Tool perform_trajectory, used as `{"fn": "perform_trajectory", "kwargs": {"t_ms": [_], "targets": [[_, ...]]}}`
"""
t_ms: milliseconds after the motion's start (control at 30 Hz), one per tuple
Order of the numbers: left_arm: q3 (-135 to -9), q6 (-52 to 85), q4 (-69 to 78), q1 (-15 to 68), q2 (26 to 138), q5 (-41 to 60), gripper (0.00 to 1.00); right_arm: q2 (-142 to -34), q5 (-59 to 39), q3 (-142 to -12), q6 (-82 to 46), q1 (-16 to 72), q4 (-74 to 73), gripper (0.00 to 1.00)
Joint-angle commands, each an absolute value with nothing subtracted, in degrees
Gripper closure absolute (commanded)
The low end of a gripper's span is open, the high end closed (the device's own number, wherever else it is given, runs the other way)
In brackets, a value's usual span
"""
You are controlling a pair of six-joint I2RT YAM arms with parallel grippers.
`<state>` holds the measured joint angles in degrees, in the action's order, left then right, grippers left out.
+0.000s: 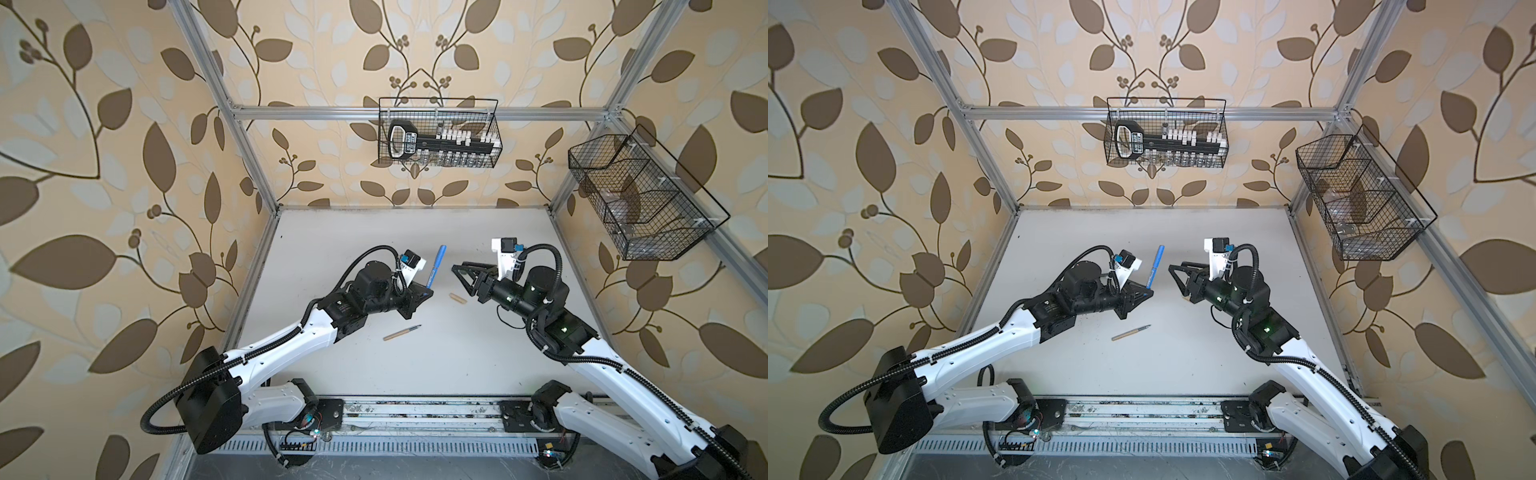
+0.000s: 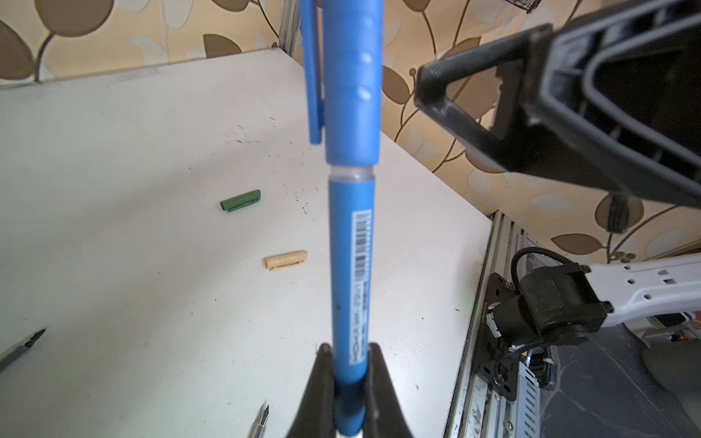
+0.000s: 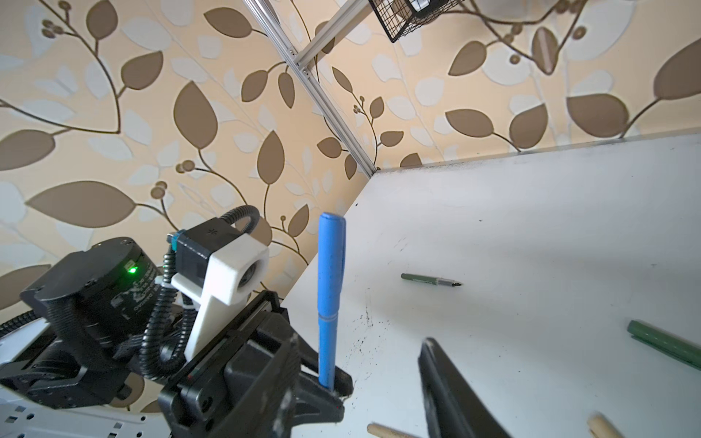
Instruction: Insert the pens into the pen caps
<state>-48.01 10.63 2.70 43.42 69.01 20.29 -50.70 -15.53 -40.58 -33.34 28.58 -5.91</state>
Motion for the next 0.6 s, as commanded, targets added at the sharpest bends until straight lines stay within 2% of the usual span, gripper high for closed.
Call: {"fn": "perform_trajectory", "kwargs": {"t_ms": [0, 567], "targets": [[-48.3, 9.8, 3.2, 43.2, 68.7, 22.6, 1.0, -53.8, -19.5, -45.1, -30.2, 27.4, -4.7, 0.46], [-47.5, 10.4, 3.5, 43.2, 68.8, 23.3, 1.0, -65.9, -25.0, -54.2, -27.9, 27.1, -7.0, 0.44]]}}
